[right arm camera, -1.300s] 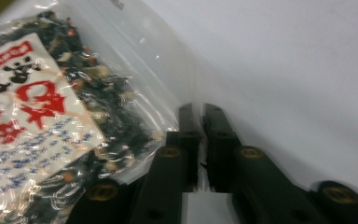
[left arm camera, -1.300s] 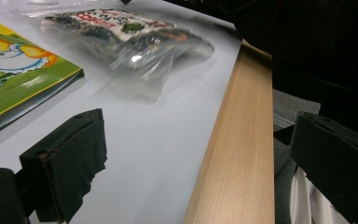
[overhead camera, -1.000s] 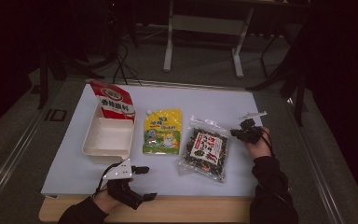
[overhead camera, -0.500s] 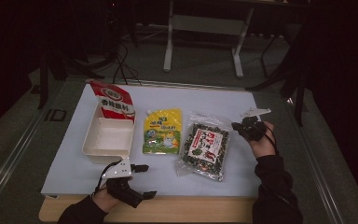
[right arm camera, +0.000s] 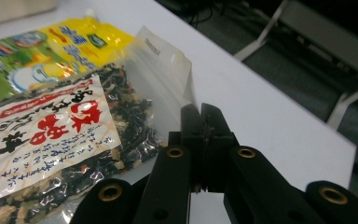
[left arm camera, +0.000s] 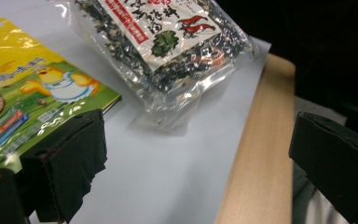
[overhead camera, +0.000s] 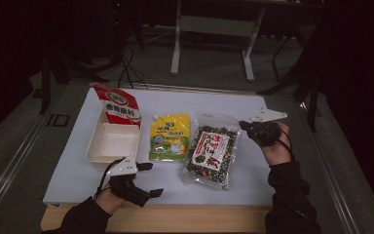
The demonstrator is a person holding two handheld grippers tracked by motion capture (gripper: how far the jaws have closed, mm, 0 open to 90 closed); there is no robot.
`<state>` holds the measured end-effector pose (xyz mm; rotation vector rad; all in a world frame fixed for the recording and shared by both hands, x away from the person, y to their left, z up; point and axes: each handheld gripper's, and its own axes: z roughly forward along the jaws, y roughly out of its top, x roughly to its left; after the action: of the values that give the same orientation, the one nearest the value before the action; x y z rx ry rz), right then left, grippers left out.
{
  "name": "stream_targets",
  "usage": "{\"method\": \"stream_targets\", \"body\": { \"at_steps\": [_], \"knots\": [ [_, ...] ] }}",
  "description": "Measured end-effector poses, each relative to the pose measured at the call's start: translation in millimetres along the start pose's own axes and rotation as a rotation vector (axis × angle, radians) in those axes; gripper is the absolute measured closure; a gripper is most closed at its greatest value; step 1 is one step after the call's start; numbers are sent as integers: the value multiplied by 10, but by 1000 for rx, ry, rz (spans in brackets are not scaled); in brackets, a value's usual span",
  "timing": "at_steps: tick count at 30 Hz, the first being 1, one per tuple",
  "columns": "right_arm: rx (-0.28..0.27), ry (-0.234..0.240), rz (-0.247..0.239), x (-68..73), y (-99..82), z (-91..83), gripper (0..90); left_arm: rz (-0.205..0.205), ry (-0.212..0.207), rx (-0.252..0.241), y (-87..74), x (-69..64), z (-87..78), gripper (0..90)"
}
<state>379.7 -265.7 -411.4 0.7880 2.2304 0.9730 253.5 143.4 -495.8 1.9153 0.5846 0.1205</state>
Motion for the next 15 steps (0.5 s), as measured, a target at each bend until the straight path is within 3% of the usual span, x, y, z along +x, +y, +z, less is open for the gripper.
{"method": "stream_targets", "body": {
  "at_steps": [15],
  "knots": [
    [-162,61,-174,485,369,-495,899,18,23,-17,217,26,29,46]
  ]
}}
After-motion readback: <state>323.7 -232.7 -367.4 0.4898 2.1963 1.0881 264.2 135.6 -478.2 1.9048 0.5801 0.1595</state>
